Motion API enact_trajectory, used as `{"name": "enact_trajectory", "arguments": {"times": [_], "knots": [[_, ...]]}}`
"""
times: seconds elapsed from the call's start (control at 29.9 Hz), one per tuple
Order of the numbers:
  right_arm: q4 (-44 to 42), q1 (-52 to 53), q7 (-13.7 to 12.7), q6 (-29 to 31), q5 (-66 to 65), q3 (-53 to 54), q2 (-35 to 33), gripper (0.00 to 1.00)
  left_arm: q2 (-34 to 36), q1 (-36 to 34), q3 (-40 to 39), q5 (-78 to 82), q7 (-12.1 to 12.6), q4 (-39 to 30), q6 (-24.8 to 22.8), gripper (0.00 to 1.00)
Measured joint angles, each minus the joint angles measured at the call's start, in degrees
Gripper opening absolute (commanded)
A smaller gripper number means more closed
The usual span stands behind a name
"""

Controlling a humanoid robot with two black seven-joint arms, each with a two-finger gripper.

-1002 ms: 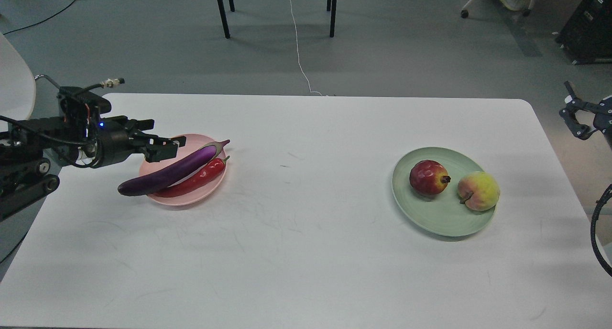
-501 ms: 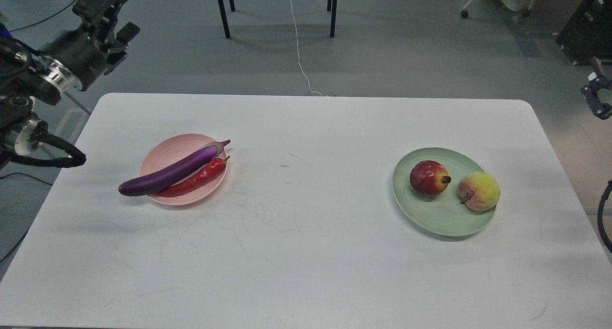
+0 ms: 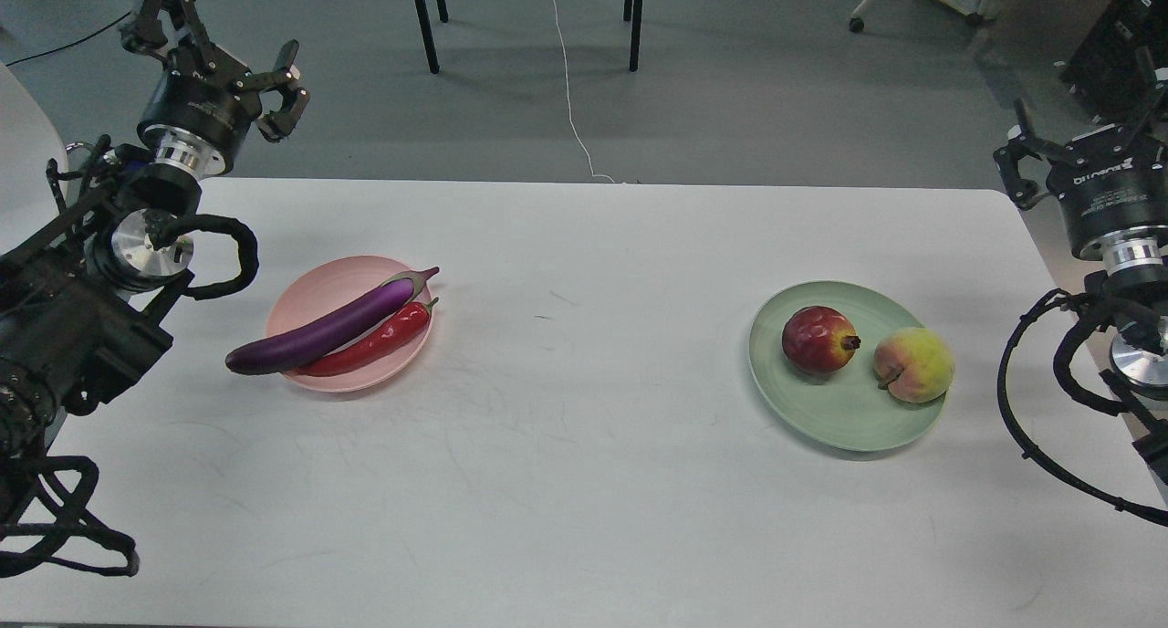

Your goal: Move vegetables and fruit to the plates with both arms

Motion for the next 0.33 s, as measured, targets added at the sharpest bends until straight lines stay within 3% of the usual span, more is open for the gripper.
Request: {"name": "enact_trajectory", "arguments": {"times": [0.33], "knots": [[-5.1,0.2,0.0,0.0,0.4,-0.4,3.6,0.99,-2.1,1.5,-0.8,-0.4,-0.3,0.5,-0.1,0.98]]}}
